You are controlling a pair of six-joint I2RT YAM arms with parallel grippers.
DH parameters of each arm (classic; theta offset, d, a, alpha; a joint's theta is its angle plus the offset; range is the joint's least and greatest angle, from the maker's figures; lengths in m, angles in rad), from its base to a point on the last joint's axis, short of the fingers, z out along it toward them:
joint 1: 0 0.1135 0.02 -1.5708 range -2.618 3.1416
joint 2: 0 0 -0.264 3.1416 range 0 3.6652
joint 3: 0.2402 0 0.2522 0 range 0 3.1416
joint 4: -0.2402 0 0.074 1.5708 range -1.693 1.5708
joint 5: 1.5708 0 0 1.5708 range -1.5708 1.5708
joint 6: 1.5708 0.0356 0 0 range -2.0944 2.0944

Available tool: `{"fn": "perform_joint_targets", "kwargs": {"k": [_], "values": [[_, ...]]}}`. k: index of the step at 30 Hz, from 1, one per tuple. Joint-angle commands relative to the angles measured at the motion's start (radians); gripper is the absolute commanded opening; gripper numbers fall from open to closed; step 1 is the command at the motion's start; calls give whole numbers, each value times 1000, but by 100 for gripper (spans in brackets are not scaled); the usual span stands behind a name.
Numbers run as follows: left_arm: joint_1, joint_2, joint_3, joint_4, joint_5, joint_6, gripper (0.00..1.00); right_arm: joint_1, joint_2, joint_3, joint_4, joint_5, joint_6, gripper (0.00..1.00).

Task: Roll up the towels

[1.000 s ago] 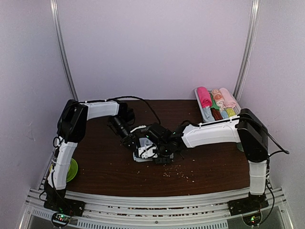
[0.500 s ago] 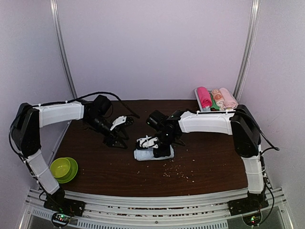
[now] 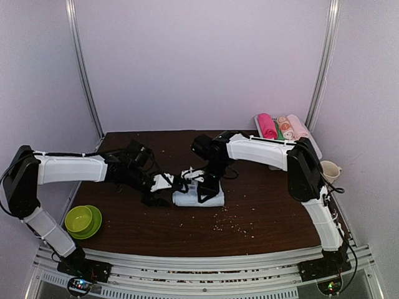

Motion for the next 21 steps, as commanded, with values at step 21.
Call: {"fn": "perform_joint_targets", "kwargs": {"k": [21], "values": [[-275,232,-3,354,-626,25,71,-59,117,123,-101,-170,54,29]]}}
